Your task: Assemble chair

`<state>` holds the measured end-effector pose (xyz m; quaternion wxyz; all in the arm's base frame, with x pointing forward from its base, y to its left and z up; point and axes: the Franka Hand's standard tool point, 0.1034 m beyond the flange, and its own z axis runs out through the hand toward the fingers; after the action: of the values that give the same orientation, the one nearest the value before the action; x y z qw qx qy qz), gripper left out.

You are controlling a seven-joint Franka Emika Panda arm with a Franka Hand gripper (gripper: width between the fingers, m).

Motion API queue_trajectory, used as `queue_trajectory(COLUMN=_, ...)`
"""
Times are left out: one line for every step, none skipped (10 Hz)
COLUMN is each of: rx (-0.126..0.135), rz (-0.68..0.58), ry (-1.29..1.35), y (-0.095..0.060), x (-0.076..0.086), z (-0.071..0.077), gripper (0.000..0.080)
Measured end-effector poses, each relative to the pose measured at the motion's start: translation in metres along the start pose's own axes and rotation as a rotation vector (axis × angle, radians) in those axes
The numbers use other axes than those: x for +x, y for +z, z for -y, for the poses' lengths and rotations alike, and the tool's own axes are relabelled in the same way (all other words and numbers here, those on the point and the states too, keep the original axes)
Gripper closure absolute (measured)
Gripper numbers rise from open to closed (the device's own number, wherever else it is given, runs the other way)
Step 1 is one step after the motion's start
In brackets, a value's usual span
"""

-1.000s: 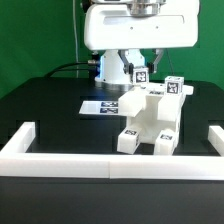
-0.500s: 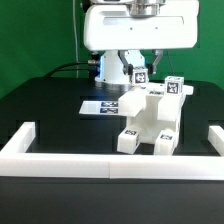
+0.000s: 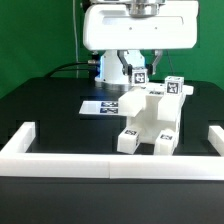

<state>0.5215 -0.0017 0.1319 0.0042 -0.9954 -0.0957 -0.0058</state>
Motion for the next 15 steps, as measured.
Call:
queue_trajectory(rx=0.0, rz=-0.002, ry=0.0, y=0.0, x=0.0, z=0.0, gripper=0.0511)
queue_trajectory(rx=0.001, rz=-0.004, ry=0.002, y=0.0, x=-0.004, z=0.0, gripper=0.0511)
queue_trajectory(rx=0.004, rz=-0.001, ry=0.003, y=0.001, x=-0.007, z=0.001, gripper=0.0511)
queue_trajectory(rx=0.004, rz=0.001, ry=0.004, y=0.002, x=-0.008, z=0.001, gripper=0.0511)
queue_trajectory(rx=0.001, rz=-0.004, ry=0.004, y=0.003, x=-0.01, z=0.0, gripper=0.0511)
queue_trajectory(rx=0.0, rz=-0.002, ry=0.005, y=0.006, x=-0.012, z=0.0, gripper=0.0511)
queue_trajectory(rx=-0.003, rz=-0.005, ry=0.005, y=0.007, x=-0.011, z=0.0, gripper=0.0511)
queue_trajectory(rx=-0.004, rz=-0.005, ry=0.003, y=0.008, x=-0.01, z=0.0, gripper=0.0511)
queue_trajectory(rx=-0.006, rz=-0.005, ry=0.003, y=0.008, x=-0.01, z=0.0, gripper=0.0511)
queue_trajectory(rx=-0.006, rz=-0.006, ry=0.003, y=0.008, x=-0.009, z=0.0, gripper=0.0511)
queue_trajectory(rx=-0.007, rz=-0.006, ry=0.003, y=0.008, x=-0.009, z=-0.001, gripper=0.0511)
queue_trajectory(rx=-0.007, rz=-0.006, ry=0.003, y=0.008, x=-0.009, z=-0.001, gripper=0.0511)
queue_trajectory(rx=-0.007, rz=-0.006, ry=0.003, y=0.008, x=-0.009, z=0.0, gripper=0.0511)
queue_trajectory(rx=-0.007, rz=-0.006, ry=0.003, y=0.008, x=-0.009, z=0.0, gripper=0.0511)
queue_trajectory(rx=-0.007, rz=-0.006, ry=0.003, y=0.008, x=-0.009, z=0.0, gripper=0.0511)
